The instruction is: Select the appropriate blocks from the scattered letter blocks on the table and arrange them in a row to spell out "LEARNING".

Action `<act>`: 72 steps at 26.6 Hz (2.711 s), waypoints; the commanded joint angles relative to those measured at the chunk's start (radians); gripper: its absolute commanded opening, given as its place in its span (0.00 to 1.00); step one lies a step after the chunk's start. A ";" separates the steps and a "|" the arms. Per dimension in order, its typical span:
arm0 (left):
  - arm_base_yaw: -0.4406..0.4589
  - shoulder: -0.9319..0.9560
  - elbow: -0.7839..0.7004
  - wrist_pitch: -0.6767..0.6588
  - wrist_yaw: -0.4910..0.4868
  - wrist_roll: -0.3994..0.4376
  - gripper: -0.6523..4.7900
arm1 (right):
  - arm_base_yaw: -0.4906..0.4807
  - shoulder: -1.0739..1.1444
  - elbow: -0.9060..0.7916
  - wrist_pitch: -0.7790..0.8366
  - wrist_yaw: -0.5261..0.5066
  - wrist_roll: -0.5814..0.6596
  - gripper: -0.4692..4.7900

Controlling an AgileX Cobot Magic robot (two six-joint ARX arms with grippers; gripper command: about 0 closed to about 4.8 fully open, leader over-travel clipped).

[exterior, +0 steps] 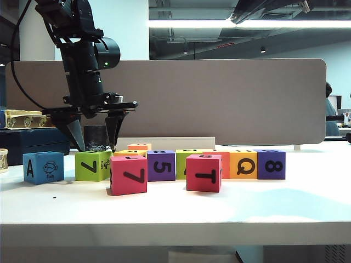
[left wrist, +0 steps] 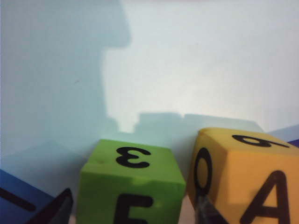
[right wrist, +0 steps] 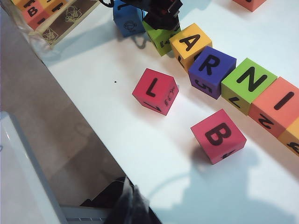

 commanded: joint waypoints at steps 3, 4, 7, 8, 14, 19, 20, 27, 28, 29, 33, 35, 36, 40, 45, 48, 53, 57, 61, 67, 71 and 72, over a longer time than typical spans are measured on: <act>0.006 -0.017 0.029 -0.023 0.002 0.067 0.76 | 0.001 -0.003 0.004 0.012 -0.006 -0.001 0.09; 0.006 -0.023 0.047 -0.036 -0.010 0.089 0.76 | 0.001 -0.003 0.004 0.012 -0.006 -0.002 0.09; 0.021 -0.047 0.084 -0.080 -0.087 0.140 0.75 | 0.001 -0.003 0.004 0.011 -0.006 -0.002 0.09; 0.030 -0.061 0.085 -0.095 -0.144 0.163 0.75 | 0.001 -0.003 0.004 0.011 -0.006 -0.002 0.09; 0.094 -0.072 0.085 -0.212 -0.183 0.224 0.75 | 0.001 -0.003 0.004 0.011 -0.006 -0.002 0.09; 0.141 -0.072 0.085 -0.259 -0.177 0.288 0.75 | 0.001 -0.003 0.004 0.013 -0.005 -0.002 0.09; 0.147 -0.072 0.085 -0.267 -0.166 0.303 0.75 | 0.001 -0.003 0.004 0.014 -0.005 -0.002 0.09; 0.162 -0.059 0.085 -0.294 -0.087 0.484 0.77 | 0.001 -0.003 0.004 0.013 -0.006 -0.002 0.09; 0.162 -0.053 0.084 -0.296 -0.077 0.510 0.77 | 0.001 -0.003 0.004 0.013 -0.006 -0.002 0.09; 0.162 -0.051 0.084 -0.296 -0.070 0.518 0.77 | 0.001 -0.003 0.004 0.013 -0.006 -0.002 0.09; 0.162 -0.013 0.084 -0.297 -0.056 0.557 0.77 | 0.001 -0.003 0.004 0.003 -0.010 -0.001 0.09; 0.162 0.015 0.084 -0.303 -0.051 0.580 0.77 | 0.001 -0.003 0.004 -0.015 -0.013 -0.001 0.09; 0.162 0.024 0.084 -0.301 -0.052 0.580 0.77 | 0.001 -0.003 0.004 -0.021 -0.019 -0.001 0.09; 0.162 0.054 0.084 -0.298 -0.053 0.580 0.77 | 0.001 -0.003 0.004 -0.033 -0.047 -0.001 0.09; 0.162 0.072 0.084 -0.289 -0.050 0.576 0.74 | 0.001 -0.003 0.004 -0.032 -0.051 -0.001 0.09; 0.162 0.072 0.084 -0.280 -0.050 0.574 0.74 | 0.001 -0.003 0.004 -0.033 -0.064 -0.001 0.09; 0.162 0.072 0.084 -0.270 -0.049 0.529 0.73 | 0.001 -0.003 0.004 -0.030 -0.073 -0.001 0.09; 0.158 0.072 0.084 -0.259 0.007 0.508 0.55 | 0.001 -0.003 0.004 -0.024 -0.073 -0.001 0.09; 0.156 0.072 0.084 -0.230 0.045 0.429 0.55 | 0.001 -0.003 0.004 -0.019 -0.073 -0.001 0.09; 0.155 0.072 0.084 -0.185 0.105 0.306 0.55 | 0.001 -0.003 0.004 -0.013 -0.072 -0.001 0.09; 0.155 0.072 0.084 -0.157 0.105 0.251 0.55 | 0.001 -0.003 0.004 -0.013 -0.072 -0.001 0.09; 0.155 0.072 0.084 -0.153 0.105 0.238 0.55 | 0.001 -0.003 0.004 -0.013 -0.072 -0.001 0.09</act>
